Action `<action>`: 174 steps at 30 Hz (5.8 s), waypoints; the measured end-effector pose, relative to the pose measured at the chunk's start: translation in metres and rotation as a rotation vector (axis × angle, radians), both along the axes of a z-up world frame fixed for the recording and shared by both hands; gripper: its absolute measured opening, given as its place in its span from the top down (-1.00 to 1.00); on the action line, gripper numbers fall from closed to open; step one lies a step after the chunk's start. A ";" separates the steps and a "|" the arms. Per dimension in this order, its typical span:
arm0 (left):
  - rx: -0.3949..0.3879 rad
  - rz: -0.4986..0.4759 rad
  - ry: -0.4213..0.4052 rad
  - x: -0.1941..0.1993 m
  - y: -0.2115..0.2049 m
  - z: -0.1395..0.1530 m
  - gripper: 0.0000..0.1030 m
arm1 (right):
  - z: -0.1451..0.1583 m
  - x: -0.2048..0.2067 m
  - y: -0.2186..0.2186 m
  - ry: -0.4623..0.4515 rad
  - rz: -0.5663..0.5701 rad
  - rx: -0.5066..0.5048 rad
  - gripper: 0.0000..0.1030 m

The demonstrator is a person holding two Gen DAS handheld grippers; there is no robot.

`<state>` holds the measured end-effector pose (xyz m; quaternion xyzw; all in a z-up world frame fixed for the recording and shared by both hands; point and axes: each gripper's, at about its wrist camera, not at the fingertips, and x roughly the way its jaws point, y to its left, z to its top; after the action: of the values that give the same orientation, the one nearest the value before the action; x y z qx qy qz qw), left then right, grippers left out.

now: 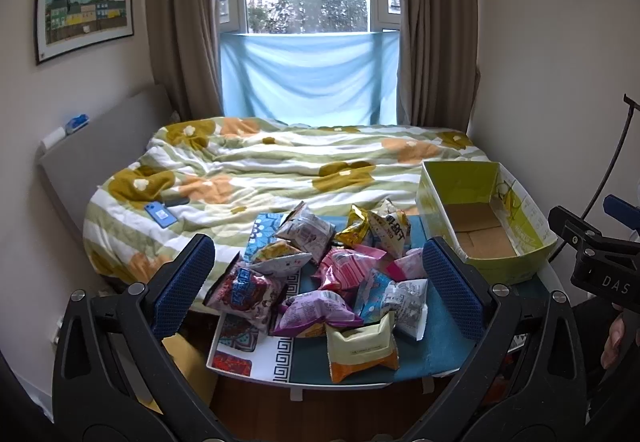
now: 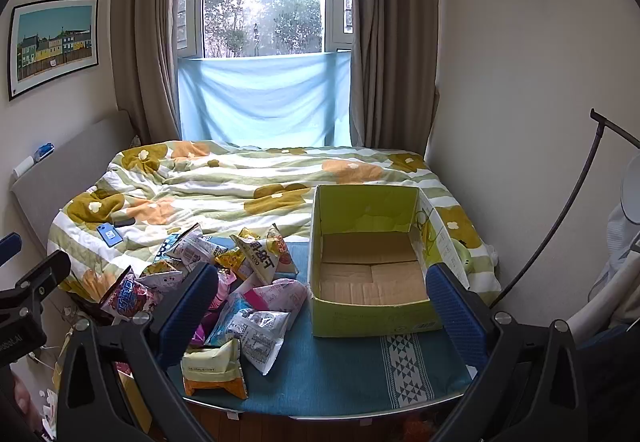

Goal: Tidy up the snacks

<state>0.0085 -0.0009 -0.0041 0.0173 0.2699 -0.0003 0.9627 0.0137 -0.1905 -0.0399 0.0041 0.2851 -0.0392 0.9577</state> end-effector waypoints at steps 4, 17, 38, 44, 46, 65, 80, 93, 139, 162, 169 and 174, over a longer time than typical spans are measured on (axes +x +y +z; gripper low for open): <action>-0.002 0.000 -0.002 -0.001 0.000 0.001 -0.99 | 0.000 0.000 0.001 -0.001 0.002 0.002 -1.00; -0.003 0.002 -0.003 -0.003 -0.001 0.002 -0.99 | 0.000 -0.001 0.000 0.000 0.001 0.004 -1.00; -0.024 -0.017 -0.014 -0.004 -0.003 0.007 -0.99 | -0.002 -0.003 -0.001 -0.003 -0.003 0.002 -1.00; -0.035 -0.013 -0.012 -0.003 -0.004 0.007 -0.99 | -0.002 -0.002 -0.005 -0.002 -0.002 0.002 -1.00; -0.045 -0.010 0.005 -0.001 -0.003 0.007 -0.99 | -0.002 -0.002 -0.004 0.000 -0.001 0.001 -1.00; 0.006 -0.143 0.267 0.068 0.057 -0.105 -0.99 | -0.084 0.026 0.018 0.226 0.126 0.100 -1.00; 0.220 -0.561 0.469 0.148 0.066 -0.208 -0.99 | -0.182 0.052 0.102 0.411 0.085 0.110 -1.00; 0.275 -0.736 0.566 0.165 0.036 -0.260 -0.77 | -0.238 0.070 0.146 0.511 0.139 0.036 -1.00; 0.162 -0.725 0.519 0.139 0.046 -0.203 -0.02 | -0.205 0.061 0.129 0.454 0.146 0.050 -0.45; 0.039 -0.682 0.290 0.159 0.009 -0.098 0.07 | -0.113 0.052 0.053 0.295 0.016 0.066 -0.44; -0.008 -0.590 0.187 0.200 -0.052 -0.057 0.07 | -0.070 0.085 0.002 0.214 0.068 0.046 -0.44; -0.054 -0.518 0.158 0.239 -0.115 -0.045 0.07 | -0.047 0.120 -0.059 0.184 0.098 0.058 -0.44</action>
<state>0.2471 -0.1158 -0.0493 0.0599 0.3304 -0.2553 0.9067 0.1336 -0.2497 -0.0873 0.0142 0.3725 0.0158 0.9278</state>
